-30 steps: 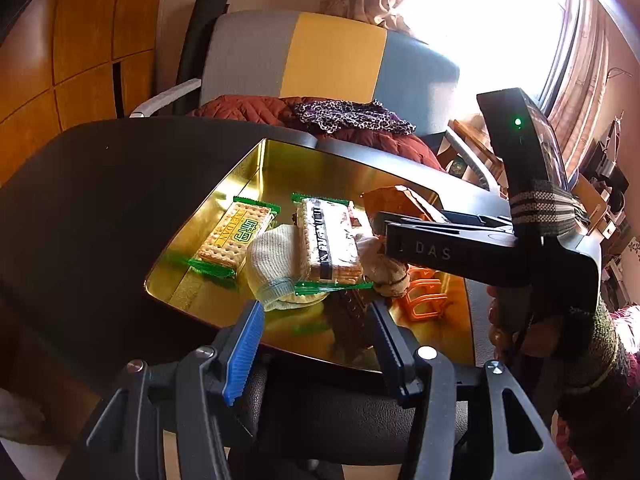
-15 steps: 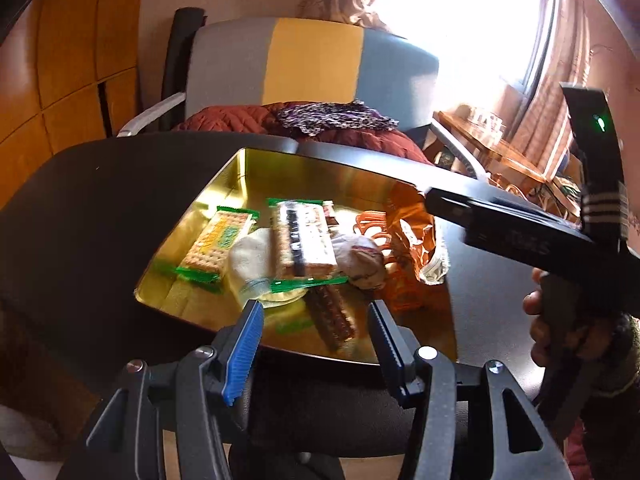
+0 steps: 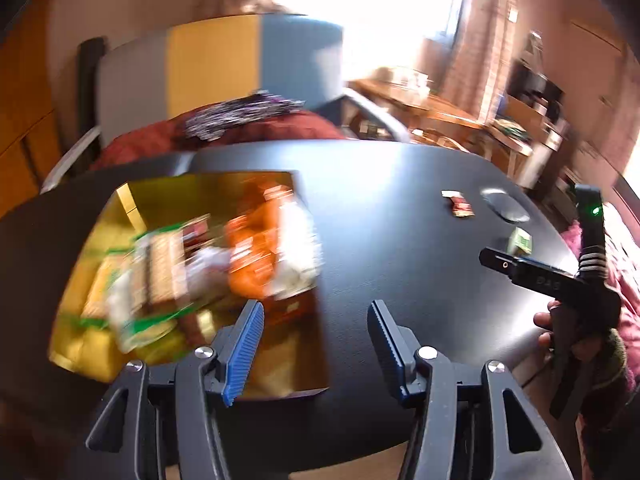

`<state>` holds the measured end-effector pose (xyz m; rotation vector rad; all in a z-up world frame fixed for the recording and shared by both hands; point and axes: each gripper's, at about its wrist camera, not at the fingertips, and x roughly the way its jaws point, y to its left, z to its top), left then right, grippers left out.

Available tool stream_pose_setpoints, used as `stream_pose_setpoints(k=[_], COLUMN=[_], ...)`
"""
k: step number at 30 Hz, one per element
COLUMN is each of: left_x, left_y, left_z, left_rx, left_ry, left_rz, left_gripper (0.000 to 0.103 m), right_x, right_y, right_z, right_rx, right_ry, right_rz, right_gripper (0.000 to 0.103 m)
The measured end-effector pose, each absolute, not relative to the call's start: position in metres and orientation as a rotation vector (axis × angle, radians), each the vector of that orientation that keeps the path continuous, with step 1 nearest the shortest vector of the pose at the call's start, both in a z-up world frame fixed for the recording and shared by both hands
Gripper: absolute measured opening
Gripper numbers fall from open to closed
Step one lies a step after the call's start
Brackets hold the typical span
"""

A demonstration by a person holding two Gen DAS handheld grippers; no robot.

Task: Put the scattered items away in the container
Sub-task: 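Move both tools back over the red candy and the green tea box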

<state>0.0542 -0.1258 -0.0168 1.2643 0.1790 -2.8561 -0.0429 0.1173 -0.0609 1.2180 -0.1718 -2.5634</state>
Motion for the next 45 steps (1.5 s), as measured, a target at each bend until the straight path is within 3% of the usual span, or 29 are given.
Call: stream_pose_setpoints(k=[12,28,36,45], left_x=[-0.088,-0.266,-0.288,-0.253], left_y=[0.01,0.105,0.11,0.065], left_z=[-0.022,-0.089,-0.115,-0.125], left_rx=[1.507,1.72,1.689,1.642], left_ry=[0.038,-0.036,-0.166,-0.088], left_rz=[-3.03,-2.898,-2.802,-2.743], left_gripper=[0.055,0.055,0.055,0.054], right_x=[-0.046,-0.124,-0.16,-0.185], right_y=[0.269,0.308,0.299,0.273], right_z=[-0.073,-0.084,-0.086,-0.109], right_rx=[1.247,1.21,1.178,1.279], right_ry=[-0.486,-0.457,-0.393,-0.364], right_rz=[-2.763,-2.783,-2.789,-2.622], right_gripper=[0.103,0.103,0.103,0.103])
